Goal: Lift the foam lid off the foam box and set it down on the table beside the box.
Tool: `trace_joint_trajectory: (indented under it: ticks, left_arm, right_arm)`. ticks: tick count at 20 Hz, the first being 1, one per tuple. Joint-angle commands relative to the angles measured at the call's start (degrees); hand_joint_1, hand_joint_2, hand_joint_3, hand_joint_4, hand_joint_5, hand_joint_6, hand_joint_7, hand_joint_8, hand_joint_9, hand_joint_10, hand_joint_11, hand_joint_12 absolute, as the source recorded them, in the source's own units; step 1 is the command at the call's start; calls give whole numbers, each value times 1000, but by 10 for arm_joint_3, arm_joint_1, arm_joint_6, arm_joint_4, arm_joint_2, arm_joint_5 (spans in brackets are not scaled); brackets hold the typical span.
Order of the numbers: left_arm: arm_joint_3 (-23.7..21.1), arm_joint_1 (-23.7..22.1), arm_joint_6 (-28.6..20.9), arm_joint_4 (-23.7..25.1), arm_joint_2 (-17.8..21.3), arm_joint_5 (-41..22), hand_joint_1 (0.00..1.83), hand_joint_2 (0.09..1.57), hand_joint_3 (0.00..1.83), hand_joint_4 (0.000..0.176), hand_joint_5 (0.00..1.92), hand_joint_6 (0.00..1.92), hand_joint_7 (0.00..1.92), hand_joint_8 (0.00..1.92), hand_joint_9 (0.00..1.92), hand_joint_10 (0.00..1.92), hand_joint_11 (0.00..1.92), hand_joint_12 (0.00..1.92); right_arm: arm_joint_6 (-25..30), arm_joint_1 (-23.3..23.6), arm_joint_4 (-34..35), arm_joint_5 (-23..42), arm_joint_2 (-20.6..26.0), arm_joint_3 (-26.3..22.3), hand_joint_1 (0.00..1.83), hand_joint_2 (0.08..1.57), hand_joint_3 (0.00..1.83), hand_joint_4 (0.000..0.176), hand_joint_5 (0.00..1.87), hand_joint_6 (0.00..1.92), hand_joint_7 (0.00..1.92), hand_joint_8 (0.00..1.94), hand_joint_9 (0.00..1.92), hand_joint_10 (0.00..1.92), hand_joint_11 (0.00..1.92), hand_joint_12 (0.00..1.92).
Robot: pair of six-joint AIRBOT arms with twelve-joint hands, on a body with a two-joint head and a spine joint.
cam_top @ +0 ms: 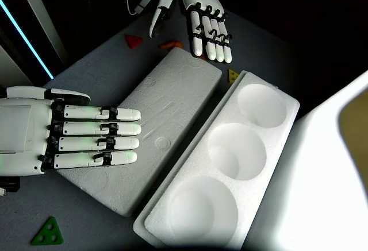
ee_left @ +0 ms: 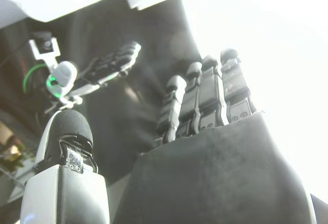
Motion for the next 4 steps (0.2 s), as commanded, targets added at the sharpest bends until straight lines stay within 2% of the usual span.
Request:
trace_joint_trajectory:
  ticks: [1, 3, 4]
  left_arm:
    - [2, -9, -4, -16, 1, -66, 213, 1196, 5, 52, 0, 0, 0, 0, 0, 0, 0, 0]
    - [2, -9, -6, -15, 2, -69, 220, 1198, 5, 58, 0, 0, 0, 0, 0, 0, 0, 0]
    - [1, -8, -7, -15, 4, -73, 226, 1203, 7, 45, 0, 0, 0, 0, 0, 0, 0, 0]
  right_arm:
    - [1, 7, 7, 70, 7, 3, 187, 1279, 0, 0, 0, 0, 0, 0, 0, 0, 0, 0]
    - [1, 7, 6, 70, 7, 2, 201, 1281, 0, 0, 0, 0, 0, 0, 0, 0, 0, 0]
    - [1, 7, 4, 73, 7, 1, 202, 1280, 0, 1, 0, 0, 0, 0, 0, 0, 0, 0]
